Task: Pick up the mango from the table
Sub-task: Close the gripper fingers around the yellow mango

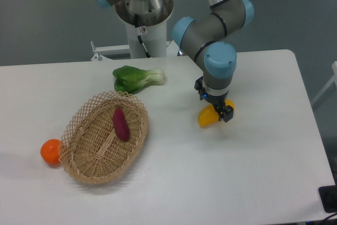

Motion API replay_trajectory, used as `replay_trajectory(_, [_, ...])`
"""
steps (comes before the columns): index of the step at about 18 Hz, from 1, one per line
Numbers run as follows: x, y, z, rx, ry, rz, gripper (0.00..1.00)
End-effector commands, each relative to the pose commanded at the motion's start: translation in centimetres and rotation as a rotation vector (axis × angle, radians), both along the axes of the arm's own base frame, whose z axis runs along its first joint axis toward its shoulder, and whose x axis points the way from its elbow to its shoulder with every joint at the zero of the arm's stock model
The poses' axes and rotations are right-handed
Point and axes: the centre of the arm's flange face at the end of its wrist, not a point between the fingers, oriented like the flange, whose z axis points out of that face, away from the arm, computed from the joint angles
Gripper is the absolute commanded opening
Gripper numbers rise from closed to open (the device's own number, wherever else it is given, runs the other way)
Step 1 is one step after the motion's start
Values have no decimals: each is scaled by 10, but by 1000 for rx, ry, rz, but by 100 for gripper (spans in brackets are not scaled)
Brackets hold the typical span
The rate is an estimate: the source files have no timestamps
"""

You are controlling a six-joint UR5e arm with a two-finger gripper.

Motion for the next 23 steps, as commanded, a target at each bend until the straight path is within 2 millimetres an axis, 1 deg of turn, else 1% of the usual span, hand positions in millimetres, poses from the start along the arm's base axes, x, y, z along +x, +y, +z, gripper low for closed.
replay_trajectory(9, [2,-1,-13,-3,-1,5,100])
replay_trajectory(16, [1,-1,-14,7,18,9,100])
replay_trajectory(17, [0,0,-14,8,19,17,97])
replay_trajectory(21, [0,0,-12,11,23,26,69])
replay_trajectory(22, [0,0,-11,12,24,28,64])
replay_trajectory(23, [-1,0,-10,13,27,31,62])
